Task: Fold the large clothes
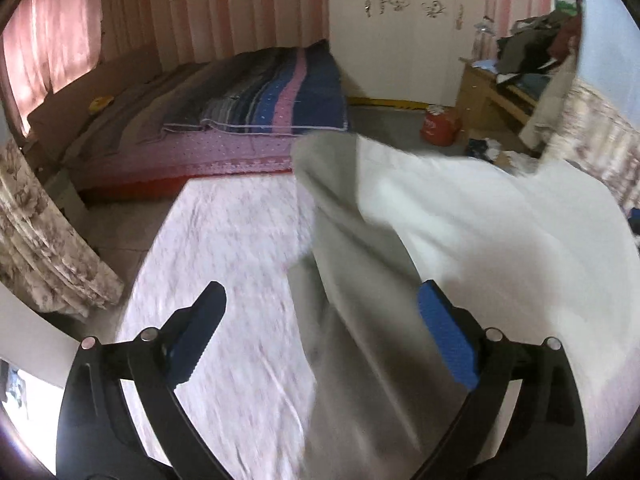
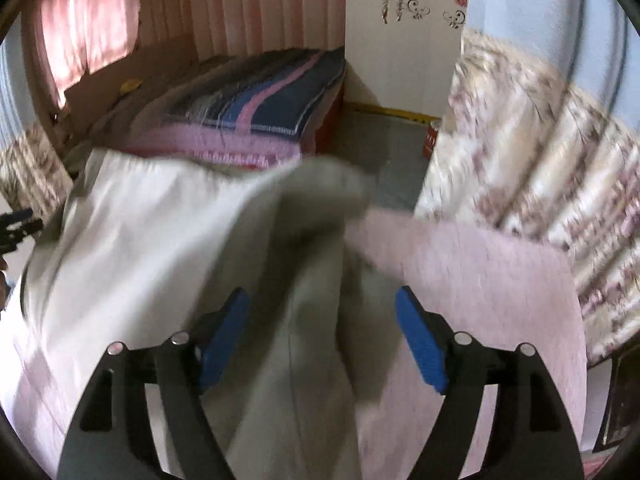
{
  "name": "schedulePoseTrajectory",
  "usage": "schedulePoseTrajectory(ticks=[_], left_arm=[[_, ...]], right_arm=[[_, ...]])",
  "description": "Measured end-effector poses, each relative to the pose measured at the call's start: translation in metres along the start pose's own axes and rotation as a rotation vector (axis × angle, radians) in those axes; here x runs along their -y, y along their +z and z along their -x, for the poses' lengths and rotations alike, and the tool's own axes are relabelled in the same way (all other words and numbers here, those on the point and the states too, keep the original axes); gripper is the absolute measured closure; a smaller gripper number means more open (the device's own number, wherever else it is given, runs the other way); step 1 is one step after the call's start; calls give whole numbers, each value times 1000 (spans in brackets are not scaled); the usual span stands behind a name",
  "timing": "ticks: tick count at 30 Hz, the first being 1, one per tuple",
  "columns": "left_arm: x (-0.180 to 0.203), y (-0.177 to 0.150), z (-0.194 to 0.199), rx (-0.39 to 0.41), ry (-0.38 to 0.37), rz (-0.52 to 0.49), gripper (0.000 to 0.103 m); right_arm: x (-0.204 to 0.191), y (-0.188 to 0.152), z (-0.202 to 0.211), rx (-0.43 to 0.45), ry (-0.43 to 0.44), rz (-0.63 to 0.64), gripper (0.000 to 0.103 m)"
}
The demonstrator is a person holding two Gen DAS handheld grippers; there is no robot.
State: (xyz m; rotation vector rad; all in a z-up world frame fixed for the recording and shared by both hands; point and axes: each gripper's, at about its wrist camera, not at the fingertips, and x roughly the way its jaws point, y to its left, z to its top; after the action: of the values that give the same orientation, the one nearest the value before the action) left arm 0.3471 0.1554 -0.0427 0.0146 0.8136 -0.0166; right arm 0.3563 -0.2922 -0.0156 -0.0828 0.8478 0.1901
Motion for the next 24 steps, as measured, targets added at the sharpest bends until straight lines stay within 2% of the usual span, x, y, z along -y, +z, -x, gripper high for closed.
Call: schedulePoseTrajectory(ticks=[3, 5, 6, 7, 9, 11, 13, 14, 15, 17, 18, 19, 20, 21, 22, 23, 24], left_arm=[[5, -27, 13, 5, -4, 0, 6], [14, -41, 20, -2, -1, -8, 6], [17, -42, 19, -5, 0, -9, 6], [21, -44, 19, -6, 10, -9, 6], [24, -45, 19, -3, 22, -7, 6], [27, -51, 18, -5, 29, -6, 6], [27, -53, 9, -23, 26, 1, 6], [26, -55, 6, -30, 19, 9, 6], [23, -55, 3, -35, 13, 16, 5], [21, -58, -6, -60, -20, 35, 5], [21, -60, -11, -77, -32, 41, 5], [21, -61, -15, -87, -33, 42, 6], [22, -62, -21, -103, -39, 46, 8], [21, -63, -24, -114, -66, 55, 19], [20, -66, -26, -125, -102, 67, 40], [17, -67, -28, -142, -151, 87, 49], [15, -67, -27, -147, -152, 106, 62]], right_arm=[[-11, -20, -10, -55, 1, 23, 28], [-32, -27, -27, -82, -70, 123, 81], [-37, -28, -29, -60, -104, 157, 93], [-44, -25, -21, 3, -136, 185, 95], [-49, -16, 10, 167, -208, 201, 96], [-37, -15, 46, 303, -223, 128, 96], [-22, -23, 56, 335, -238, 55, 96], [-11, -29, 53, 317, -245, 8, 96], [12, -40, 40, 249, -208, -98, 96], [49, -62, 11, 124, -84, -296, 93], [64, -75, -3, 68, -29, -367, 86], [71, -82, -5, 71, -16, -393, 66], [75, -85, -2, 81, -18, -406, 57], [80, -87, 5, 94, 6, -438, 47], [84, -89, 10, 102, 39, -466, 42], [88, -92, 16, 106, 85, -493, 41], [84, -95, 19, 98, 95, -489, 39]])
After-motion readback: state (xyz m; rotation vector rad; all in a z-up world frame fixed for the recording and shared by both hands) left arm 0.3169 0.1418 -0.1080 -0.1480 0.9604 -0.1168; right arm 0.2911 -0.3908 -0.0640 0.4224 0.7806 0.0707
